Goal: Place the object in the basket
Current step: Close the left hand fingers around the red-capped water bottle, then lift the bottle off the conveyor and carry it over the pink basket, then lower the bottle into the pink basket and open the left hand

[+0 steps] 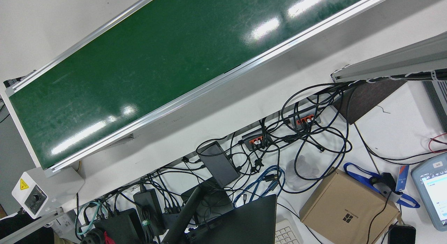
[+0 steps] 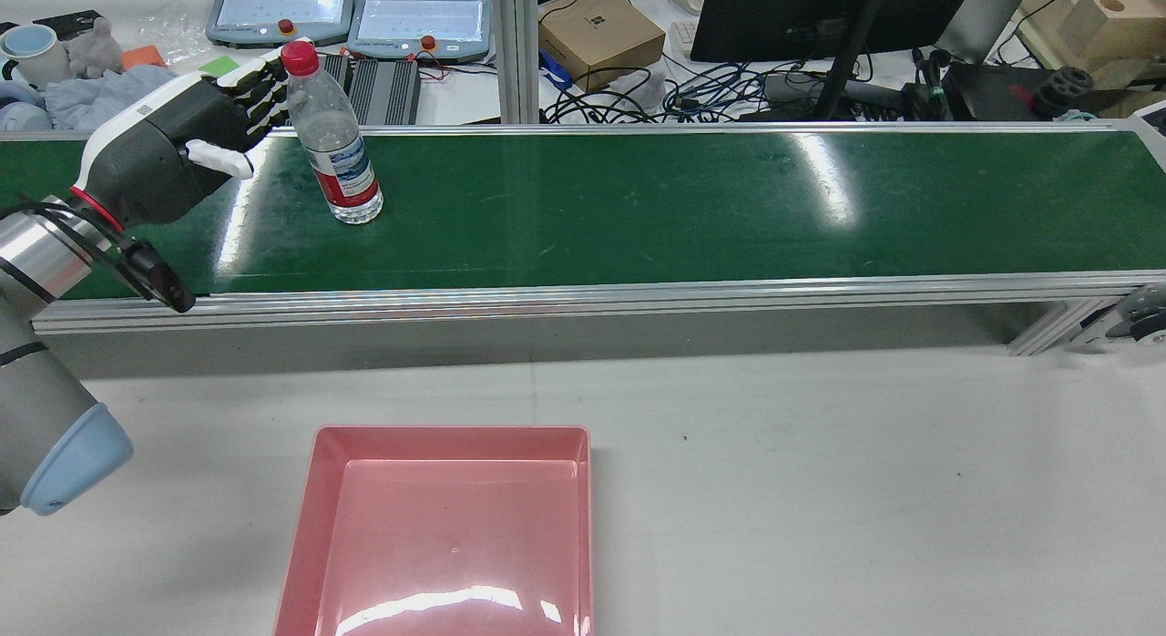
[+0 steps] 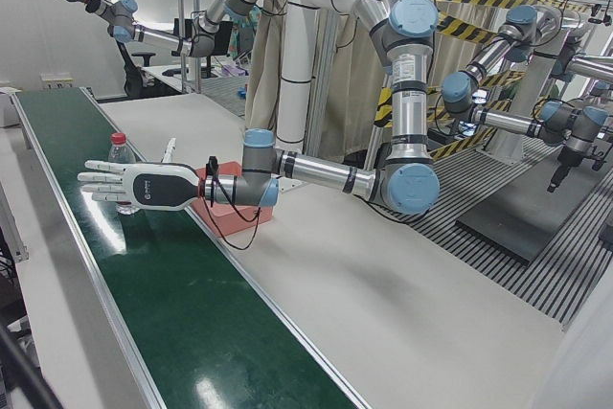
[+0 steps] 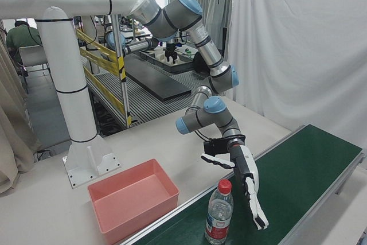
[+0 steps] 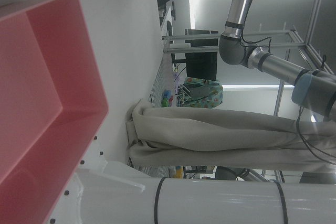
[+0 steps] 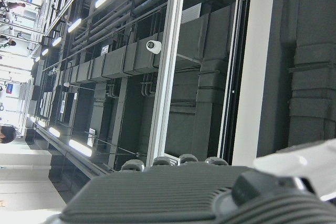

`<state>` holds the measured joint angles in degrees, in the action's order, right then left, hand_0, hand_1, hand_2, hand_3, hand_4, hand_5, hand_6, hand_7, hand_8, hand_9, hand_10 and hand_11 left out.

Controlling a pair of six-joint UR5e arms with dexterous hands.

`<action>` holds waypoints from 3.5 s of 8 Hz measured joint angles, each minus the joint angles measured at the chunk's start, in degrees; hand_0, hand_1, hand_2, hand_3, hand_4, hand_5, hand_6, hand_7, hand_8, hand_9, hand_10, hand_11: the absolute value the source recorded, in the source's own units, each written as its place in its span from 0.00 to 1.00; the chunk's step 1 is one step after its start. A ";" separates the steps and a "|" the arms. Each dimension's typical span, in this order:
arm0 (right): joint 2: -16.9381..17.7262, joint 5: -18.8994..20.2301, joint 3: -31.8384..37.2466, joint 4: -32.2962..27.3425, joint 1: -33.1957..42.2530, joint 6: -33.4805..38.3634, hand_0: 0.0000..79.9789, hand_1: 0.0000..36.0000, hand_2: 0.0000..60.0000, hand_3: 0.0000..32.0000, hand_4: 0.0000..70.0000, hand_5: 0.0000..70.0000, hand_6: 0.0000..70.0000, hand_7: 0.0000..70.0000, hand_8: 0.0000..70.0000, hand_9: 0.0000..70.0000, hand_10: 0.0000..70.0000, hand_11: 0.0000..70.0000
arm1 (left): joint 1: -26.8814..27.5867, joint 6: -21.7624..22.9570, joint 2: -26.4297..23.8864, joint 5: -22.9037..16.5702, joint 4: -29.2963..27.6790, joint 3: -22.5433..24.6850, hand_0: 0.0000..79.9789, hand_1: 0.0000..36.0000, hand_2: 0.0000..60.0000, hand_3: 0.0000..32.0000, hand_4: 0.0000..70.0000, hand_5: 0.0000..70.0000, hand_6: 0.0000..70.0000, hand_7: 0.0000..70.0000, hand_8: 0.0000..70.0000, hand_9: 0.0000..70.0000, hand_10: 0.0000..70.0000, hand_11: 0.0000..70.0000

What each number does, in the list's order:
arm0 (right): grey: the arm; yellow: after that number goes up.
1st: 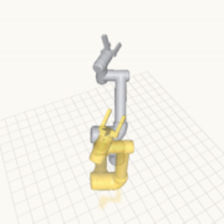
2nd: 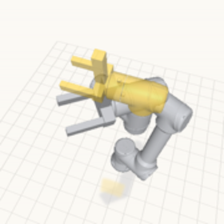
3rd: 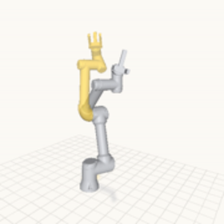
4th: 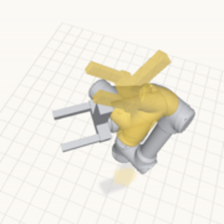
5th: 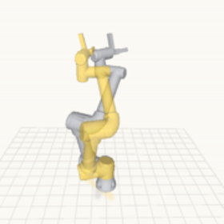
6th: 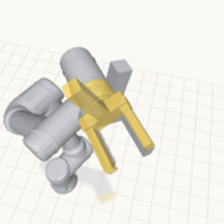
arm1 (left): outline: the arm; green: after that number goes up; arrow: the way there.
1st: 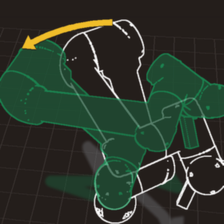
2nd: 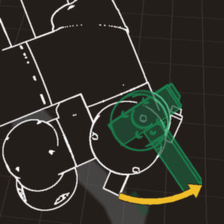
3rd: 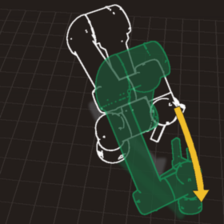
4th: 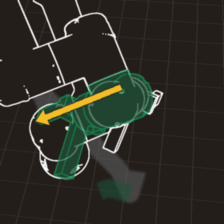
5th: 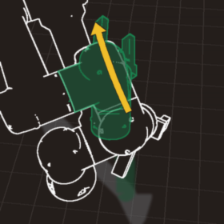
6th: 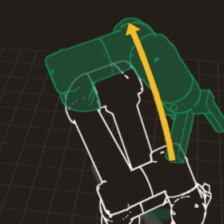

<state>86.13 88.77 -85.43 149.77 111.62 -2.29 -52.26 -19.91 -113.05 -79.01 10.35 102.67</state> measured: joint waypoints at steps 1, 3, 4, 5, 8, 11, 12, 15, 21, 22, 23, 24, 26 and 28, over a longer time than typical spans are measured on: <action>0.00 0.00 0.00 0.00 0.00 0.00 0.00 0.00 0.00 0.00 0.00 0.00 0.00 0.00 0.00 0.00 0.00 0.00 | 0.00 0.14 -0.75 0.00 -0.71 -1.12 0.58 0.00 0.00 0.00 0.13 0.08 0.00 0.00 0.00 0.00 0.03 0.05; 0.00 0.00 0.00 0.00 0.00 0.00 0.00 0.00 0.00 0.00 0.00 0.00 0.00 0.00 0.00 0.00 0.00 0.00 | -0.03 0.25 -3.18 -0.04 -1.42 -3.91 0.58 0.00 0.00 0.00 0.13 0.12 0.00 0.00 0.01 0.01 0.04 0.07; 0.00 0.00 0.00 0.00 0.00 0.00 0.00 0.00 0.00 0.00 0.00 0.00 0.00 0.00 0.00 0.00 0.00 0.00 | -0.08 0.28 -4.09 -0.07 -1.51 -4.68 0.60 0.05 0.00 0.00 0.12 0.42 0.05 0.16 0.15 0.22 0.20 0.30; 0.00 0.00 0.00 0.00 0.00 0.00 0.00 0.00 0.00 0.00 0.00 0.00 0.00 0.00 0.00 0.00 0.00 0.00 | -0.14 0.30 -4.52 -0.08 -1.48 -4.97 0.76 0.56 0.09 0.00 0.18 0.93 0.26 0.65 0.48 0.69 0.67 0.97; 0.00 0.00 0.00 0.00 0.05 0.00 0.00 0.00 0.00 0.00 0.00 0.00 0.00 0.00 0.00 0.00 0.00 0.00 | -0.50 1.12 -5.19 0.64 3.11 -4.32 1.00 0.88 1.00 0.00 1.00 1.00 1.00 1.00 1.00 1.00 1.00 1.00; 0.00 0.00 0.00 0.00 0.01 0.00 0.00 0.00 0.00 0.00 0.00 0.00 0.00 0.00 0.00 0.00 0.00 0.00 | -2.53 1.53 -6.17 0.96 11.79 0.46 0.98 0.75 1.00 0.00 1.00 1.00 1.00 1.00 1.00 1.00 1.00 1.00; 0.00 0.00 0.00 0.00 0.00 0.00 0.00 0.00 0.00 0.00 0.00 0.00 0.00 0.00 0.00 0.00 0.00 0.00 | -2.69 1.65 -6.09 0.93 12.57 2.14 0.93 0.70 1.00 0.00 1.00 1.00 1.00 1.00 1.00 1.00 1.00 1.00; 0.00 0.00 0.00 0.00 0.00 0.00 0.00 0.00 0.00 0.00 0.00 0.00 0.00 0.00 0.00 0.00 0.00 0.00 | 0.25 1.47 -5.95 0.52 15.18 8.20 0.91 0.64 0.94 0.00 1.00 1.00 1.00 1.00 1.00 1.00 1.00 1.00; 0.00 0.00 0.00 0.00 0.02 0.00 0.00 0.00 0.00 0.00 0.00 0.00 0.00 0.00 0.00 0.00 0.00 0.00 | 17.82 -3.89 -5.88 0.93 21.14 17.52 1.00 0.75 0.90 0.00 0.92 1.00 1.00 1.00 1.00 1.00 1.00 1.00; 0.00 0.00 0.00 0.00 0.02 0.00 0.00 0.00 0.00 0.00 0.00 0.00 0.00 0.00 0.00 0.00 0.00 0.00 | 19.57 -4.14 -5.87 1.05 21.55 18.28 1.00 0.71 0.83 0.00 0.87 1.00 1.00 1.00 1.00 1.00 1.00 1.00; 0.00 0.00 0.00 0.00 0.02 0.00 0.00 0.00 0.00 0.00 0.00 0.00 0.00 0.00 0.00 0.00 0.00 0.00 | 20.80 -4.22 -5.69 1.63 21.81 19.42 0.87 0.59 0.60 0.00 0.74 1.00 1.00 0.96 1.00 1.00 1.00 1.00; 0.00 0.00 0.00 0.00 0.02 0.00 0.00 0.00 0.00 0.00 0.00 0.00 0.00 0.00 0.00 0.00 0.00 0.00 | 21.49 -4.28 -5.00 2.28 21.92 20.71 0.70 0.22 0.05 0.00 0.58 1.00 0.95 0.81 0.89 1.00 0.87 1.00; 0.00 0.00 0.00 0.00 0.00 0.00 0.00 0.00 0.00 0.00 0.00 0.00 0.00 0.00 0.00 0.00 0.00 0.00 | 22.18 -4.33 -2.58 2.90 21.49 23.24 0.47 0.00 0.00 0.00 0.36 0.51 0.27 0.33 0.35 0.46 0.43 0.61; 0.00 0.00 0.00 0.00 0.00 0.00 0.00 0.00 0.00 0.00 0.00 0.00 0.00 0.00 0.00 0.00 0.00 0.00 | 22.35 -4.32 0.54 2.85 18.65 24.97 0.21 0.00 0.00 0.00 0.28 0.36 0.10 0.07 0.11 0.13 0.21 0.29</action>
<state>86.13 88.77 -85.43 149.76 111.62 -2.29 -29.91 -24.23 -112.51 -76.16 29.00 127.64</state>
